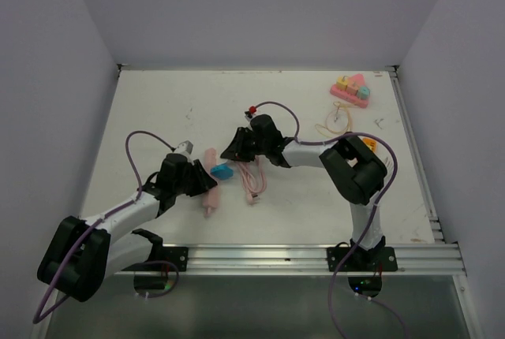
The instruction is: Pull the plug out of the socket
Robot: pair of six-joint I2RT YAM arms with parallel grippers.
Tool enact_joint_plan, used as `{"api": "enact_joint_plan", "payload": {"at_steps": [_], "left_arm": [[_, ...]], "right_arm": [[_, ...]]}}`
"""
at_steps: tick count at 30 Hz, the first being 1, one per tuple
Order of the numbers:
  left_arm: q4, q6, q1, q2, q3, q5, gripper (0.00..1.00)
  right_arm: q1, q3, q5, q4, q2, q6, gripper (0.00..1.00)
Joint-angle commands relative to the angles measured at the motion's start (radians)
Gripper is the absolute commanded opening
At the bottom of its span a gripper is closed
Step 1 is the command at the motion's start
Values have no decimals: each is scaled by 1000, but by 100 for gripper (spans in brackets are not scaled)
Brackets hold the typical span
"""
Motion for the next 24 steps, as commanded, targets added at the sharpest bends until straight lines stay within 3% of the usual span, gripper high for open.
{"api": "enact_joint_plan", "payload": {"at_steps": [1, 10, 24], "left_arm": [[-131, -42, 7, 38, -3, -205, 0], [-276, -102, 7, 60, 28, -339, 0], [-344, -143, 7, 92, 55, -394, 0]], "right_arm": [[11, -30, 0, 6, -88, -18, 0], [-40, -69, -11, -27, -156, -29, 0], [-151, -228, -60, 55, -280, -12, 0]]}}
